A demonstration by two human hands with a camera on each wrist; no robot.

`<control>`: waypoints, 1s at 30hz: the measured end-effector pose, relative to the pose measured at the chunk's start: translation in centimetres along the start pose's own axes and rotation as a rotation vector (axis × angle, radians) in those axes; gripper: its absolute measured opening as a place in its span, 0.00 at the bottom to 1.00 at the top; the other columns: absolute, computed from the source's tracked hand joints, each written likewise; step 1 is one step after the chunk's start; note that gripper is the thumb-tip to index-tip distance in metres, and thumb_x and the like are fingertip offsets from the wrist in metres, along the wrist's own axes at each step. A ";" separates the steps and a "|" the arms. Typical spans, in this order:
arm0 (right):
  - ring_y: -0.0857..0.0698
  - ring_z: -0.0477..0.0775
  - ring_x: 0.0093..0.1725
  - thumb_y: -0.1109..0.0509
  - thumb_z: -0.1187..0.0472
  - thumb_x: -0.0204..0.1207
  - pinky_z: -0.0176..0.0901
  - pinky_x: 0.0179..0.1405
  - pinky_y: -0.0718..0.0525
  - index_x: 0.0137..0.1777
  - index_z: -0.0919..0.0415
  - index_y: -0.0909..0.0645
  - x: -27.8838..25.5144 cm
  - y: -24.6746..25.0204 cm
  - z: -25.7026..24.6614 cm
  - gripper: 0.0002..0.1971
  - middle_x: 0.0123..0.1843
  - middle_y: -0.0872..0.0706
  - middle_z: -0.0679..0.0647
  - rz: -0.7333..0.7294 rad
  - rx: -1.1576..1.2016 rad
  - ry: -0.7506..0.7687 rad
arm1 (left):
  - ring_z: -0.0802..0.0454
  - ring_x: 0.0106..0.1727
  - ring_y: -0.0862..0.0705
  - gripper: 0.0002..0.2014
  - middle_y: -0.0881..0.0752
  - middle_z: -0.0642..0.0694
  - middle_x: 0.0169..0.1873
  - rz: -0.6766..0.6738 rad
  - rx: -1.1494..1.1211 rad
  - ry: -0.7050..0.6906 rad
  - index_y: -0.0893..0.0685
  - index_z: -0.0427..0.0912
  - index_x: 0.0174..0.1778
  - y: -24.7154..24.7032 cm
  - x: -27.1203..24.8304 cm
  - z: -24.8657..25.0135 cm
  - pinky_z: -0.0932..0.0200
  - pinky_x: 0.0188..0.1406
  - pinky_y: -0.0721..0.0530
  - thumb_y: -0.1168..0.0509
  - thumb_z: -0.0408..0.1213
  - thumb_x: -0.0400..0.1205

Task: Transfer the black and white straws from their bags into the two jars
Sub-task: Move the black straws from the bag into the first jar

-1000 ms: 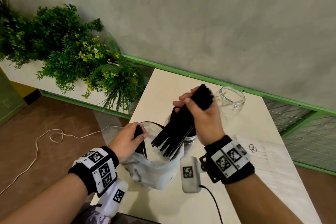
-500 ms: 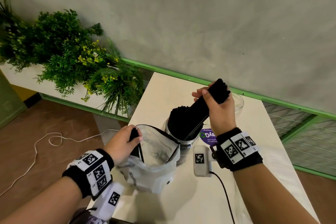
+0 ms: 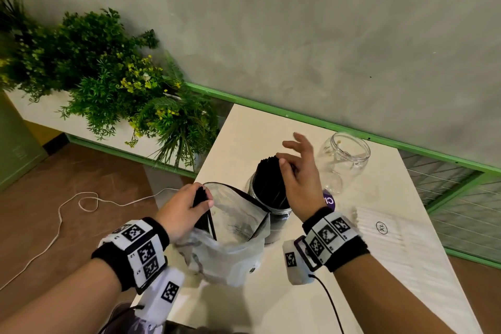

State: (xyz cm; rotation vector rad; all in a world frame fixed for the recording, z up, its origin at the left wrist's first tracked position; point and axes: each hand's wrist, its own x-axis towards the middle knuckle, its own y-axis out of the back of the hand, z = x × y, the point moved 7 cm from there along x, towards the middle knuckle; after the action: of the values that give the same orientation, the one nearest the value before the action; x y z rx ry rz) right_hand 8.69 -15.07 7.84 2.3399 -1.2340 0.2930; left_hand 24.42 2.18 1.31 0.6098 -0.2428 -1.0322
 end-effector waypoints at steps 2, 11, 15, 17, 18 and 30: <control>0.24 0.50 0.71 0.40 0.63 0.85 0.44 0.72 0.27 0.73 0.56 0.27 -0.2 -1.3 0.3 0.18 0.68 0.20 0.52 -0.166 -0.308 0.080 | 0.54 0.47 0.21 0.05 0.21 0.45 0.48 0.000 0.000 0.002 0.25 0.51 0.42 0.0 0.0 -0.1 0.61 0.42 0.27 0.37 0.40 0.84; 0.27 0.56 0.75 0.43 0.57 0.84 0.49 0.77 0.31 0.69 0.67 0.21 -1.4 -4.4 0.6 0.20 0.71 0.20 0.59 -0.298 -0.629 0.416 | 0.53 0.45 0.21 0.05 0.20 0.45 0.45 -0.001 -0.008 -0.012 0.24 0.50 0.42 0.2 0.2 -0.3 0.62 0.40 0.28 0.37 0.39 0.83; 0.42 0.58 0.83 0.45 0.61 0.85 0.58 0.81 0.42 0.79 0.60 0.34 -1.2 -4.9 1.5 0.22 0.82 0.35 0.55 -0.413 -0.909 0.496 | 0.52 0.44 0.21 0.05 0.20 0.45 0.44 -0.004 -0.016 -0.010 0.24 0.51 0.41 0.3 0.3 -0.5 0.61 0.39 0.28 0.36 0.40 0.83; 0.47 0.57 0.85 0.49 0.59 0.86 0.58 0.82 0.46 0.82 0.58 0.41 -0.7 -4.4 1.8 0.25 0.85 0.43 0.53 -0.401 -0.967 0.417 | 0.52 0.45 0.20 0.05 0.20 0.45 0.45 0.000 -0.032 -0.003 0.24 0.51 0.42 0.3 0.2 -0.5 0.60 0.41 0.27 0.36 0.40 0.83; 0.47 0.57 0.84 0.53 0.54 0.86 0.61 0.82 0.44 0.82 0.58 0.41 -0.7 -4.5 2.2 0.25 0.85 0.42 0.53 -0.432 -1.003 0.357 | 0.52 0.46 0.20 0.04 0.19 0.45 0.45 0.004 -0.041 -0.003 0.23 0.51 0.42 0.4 0.2 -0.6 0.59 0.42 0.27 0.36 0.40 0.82; 0.23 0.53 0.61 0.34 0.45 0.75 0.49 0.62 0.22 0.71 0.54 0.28 -7.6 -9.3 -2.6 0.26 0.63 0.23 0.52 -0.497 -0.476 0.234 | 0.51 0.48 0.16 0.02 0.15 0.44 0.45 0.043 -0.220 0.015 0.17 0.51 0.42 0.5 0.1 -0.6 0.53 0.52 0.19 0.30 0.41 0.79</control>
State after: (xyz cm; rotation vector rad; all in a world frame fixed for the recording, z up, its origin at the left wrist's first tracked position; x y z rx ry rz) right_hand 12.02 -3.83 4.15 2.0325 -0.5106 0.0848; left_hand 25.13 2.44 1.15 0.4113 -0.1258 -0.9969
